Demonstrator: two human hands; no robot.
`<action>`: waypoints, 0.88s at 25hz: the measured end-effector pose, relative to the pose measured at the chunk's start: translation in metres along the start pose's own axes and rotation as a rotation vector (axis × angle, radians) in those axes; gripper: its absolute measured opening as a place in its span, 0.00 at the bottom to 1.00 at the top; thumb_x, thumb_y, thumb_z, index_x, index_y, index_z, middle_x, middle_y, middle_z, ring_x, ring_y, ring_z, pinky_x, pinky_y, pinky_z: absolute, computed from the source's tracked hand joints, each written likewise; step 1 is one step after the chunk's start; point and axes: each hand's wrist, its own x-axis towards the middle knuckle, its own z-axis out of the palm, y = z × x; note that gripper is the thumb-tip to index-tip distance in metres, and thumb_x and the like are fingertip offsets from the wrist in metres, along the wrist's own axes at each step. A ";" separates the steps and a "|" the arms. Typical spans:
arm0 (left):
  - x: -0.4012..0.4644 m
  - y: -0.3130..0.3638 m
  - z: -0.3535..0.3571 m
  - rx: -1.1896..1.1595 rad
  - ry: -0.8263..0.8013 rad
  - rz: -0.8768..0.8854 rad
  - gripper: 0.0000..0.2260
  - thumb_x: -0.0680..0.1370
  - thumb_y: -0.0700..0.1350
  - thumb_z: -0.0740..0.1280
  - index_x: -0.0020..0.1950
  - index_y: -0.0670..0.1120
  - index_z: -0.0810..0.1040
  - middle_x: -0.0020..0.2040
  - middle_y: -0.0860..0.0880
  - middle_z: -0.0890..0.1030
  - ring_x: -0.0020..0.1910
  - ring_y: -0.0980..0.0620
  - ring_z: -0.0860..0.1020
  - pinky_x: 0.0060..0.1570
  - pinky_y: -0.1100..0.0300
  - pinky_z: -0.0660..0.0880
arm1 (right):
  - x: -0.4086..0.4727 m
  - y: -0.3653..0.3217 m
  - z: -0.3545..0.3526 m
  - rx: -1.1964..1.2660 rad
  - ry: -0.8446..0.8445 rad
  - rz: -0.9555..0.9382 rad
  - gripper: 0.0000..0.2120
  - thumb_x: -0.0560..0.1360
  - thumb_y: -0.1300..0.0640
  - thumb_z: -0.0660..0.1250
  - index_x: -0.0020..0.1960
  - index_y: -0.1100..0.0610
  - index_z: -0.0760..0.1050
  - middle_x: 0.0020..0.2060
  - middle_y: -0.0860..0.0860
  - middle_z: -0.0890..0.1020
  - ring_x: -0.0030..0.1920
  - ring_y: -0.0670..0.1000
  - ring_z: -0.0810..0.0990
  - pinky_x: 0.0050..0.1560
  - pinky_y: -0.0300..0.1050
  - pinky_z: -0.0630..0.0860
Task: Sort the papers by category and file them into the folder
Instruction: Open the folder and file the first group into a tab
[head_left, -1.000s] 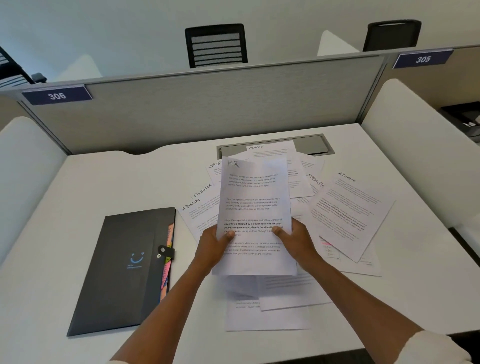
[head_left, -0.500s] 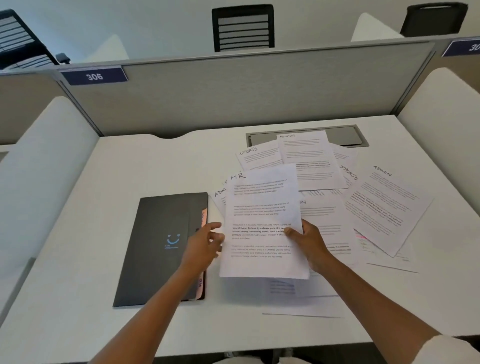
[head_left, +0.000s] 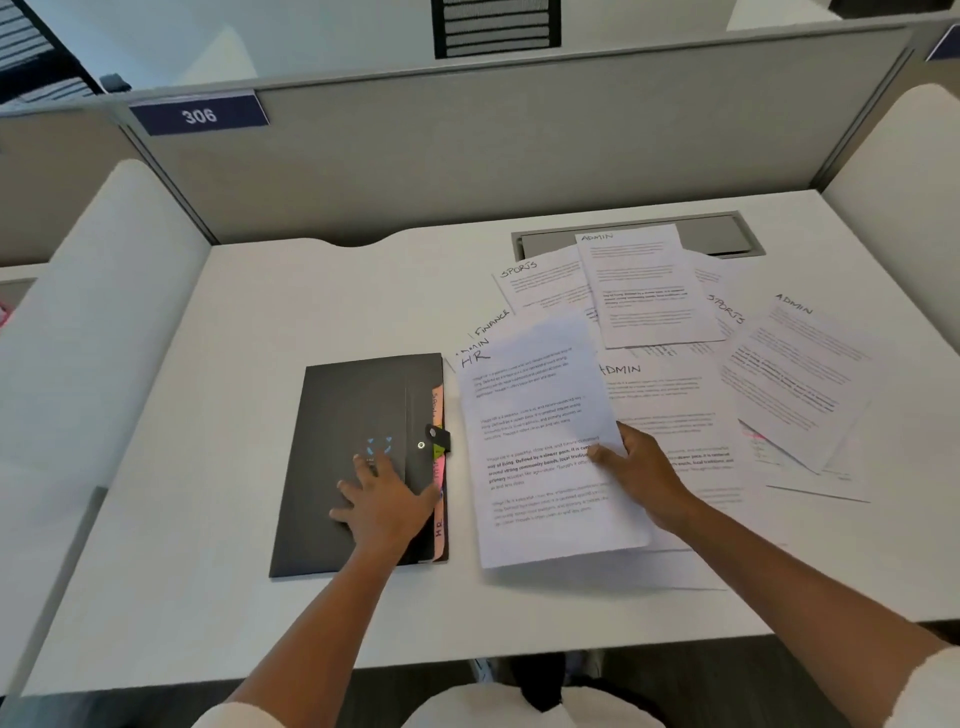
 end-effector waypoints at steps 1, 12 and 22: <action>-0.002 0.003 0.002 -0.012 -0.031 0.001 0.48 0.69 0.70 0.64 0.79 0.48 0.46 0.80 0.42 0.48 0.75 0.30 0.52 0.66 0.28 0.57 | -0.001 0.002 0.005 0.016 0.023 0.008 0.14 0.77 0.53 0.69 0.62 0.51 0.77 0.56 0.47 0.82 0.55 0.52 0.81 0.60 0.53 0.76; 0.005 0.017 -0.026 -0.140 -0.103 0.136 0.47 0.74 0.46 0.71 0.79 0.51 0.38 0.78 0.33 0.49 0.70 0.33 0.69 0.62 0.44 0.74 | -0.001 0.009 0.022 0.229 0.209 0.121 0.12 0.76 0.56 0.69 0.60 0.51 0.78 0.53 0.48 0.84 0.52 0.54 0.83 0.56 0.58 0.79; -0.021 0.022 -0.053 0.011 0.173 0.267 0.06 0.80 0.46 0.63 0.55 0.45 0.74 0.59 0.44 0.78 0.48 0.49 0.80 0.44 0.56 0.78 | 0.006 -0.008 0.029 0.205 0.199 0.103 0.13 0.78 0.56 0.67 0.62 0.53 0.77 0.53 0.50 0.84 0.51 0.54 0.82 0.53 0.54 0.80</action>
